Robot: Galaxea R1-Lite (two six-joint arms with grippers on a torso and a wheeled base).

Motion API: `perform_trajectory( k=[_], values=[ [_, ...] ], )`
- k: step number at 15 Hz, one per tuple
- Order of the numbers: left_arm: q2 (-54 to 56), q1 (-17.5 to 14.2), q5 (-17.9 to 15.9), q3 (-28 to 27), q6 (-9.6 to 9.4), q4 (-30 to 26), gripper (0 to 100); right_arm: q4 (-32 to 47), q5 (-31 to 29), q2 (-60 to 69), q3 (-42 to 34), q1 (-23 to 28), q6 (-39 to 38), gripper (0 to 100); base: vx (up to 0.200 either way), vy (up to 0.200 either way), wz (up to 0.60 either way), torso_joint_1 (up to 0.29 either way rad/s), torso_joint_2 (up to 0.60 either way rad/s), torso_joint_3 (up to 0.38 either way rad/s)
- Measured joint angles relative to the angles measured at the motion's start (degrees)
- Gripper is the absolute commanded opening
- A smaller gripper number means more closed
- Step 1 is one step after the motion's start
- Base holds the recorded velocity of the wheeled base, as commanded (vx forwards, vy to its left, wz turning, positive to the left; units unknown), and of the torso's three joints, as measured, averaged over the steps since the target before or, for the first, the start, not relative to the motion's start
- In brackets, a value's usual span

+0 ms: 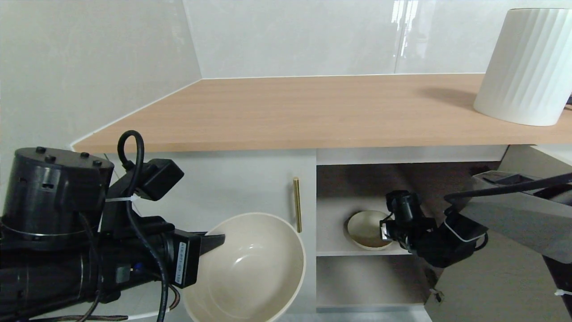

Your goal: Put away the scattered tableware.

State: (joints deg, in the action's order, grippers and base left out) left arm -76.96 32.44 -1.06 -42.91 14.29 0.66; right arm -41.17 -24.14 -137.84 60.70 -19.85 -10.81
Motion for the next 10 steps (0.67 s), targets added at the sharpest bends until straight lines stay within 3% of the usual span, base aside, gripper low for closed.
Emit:
perform_trajectory(
  k=[4,5,10],
  values=[
    [-0.16,0.49,0.00,0.20,0.00,0.02,0,0.01,-0.20,-2.43,3.00,1.06,-0.16,0,0.000,0.000,0.00,0.000,0.00,0.000],
    [-0.16,0.52,0.00,0.20,0.00,0.00,0,0.04,-0.24,-2.65,3.24,1.16,-0.16,100,0.000,0.000,0.00,0.000,0.00,0.000],
    [-0.18,0.94,0.05,0.35,-0.01,0.02,0,-0.02,-0.27,-2.99,4.51,1.27,-0.51,100,0.000,0.000,0.00,0.000,0.00,0.000]
  ],
)
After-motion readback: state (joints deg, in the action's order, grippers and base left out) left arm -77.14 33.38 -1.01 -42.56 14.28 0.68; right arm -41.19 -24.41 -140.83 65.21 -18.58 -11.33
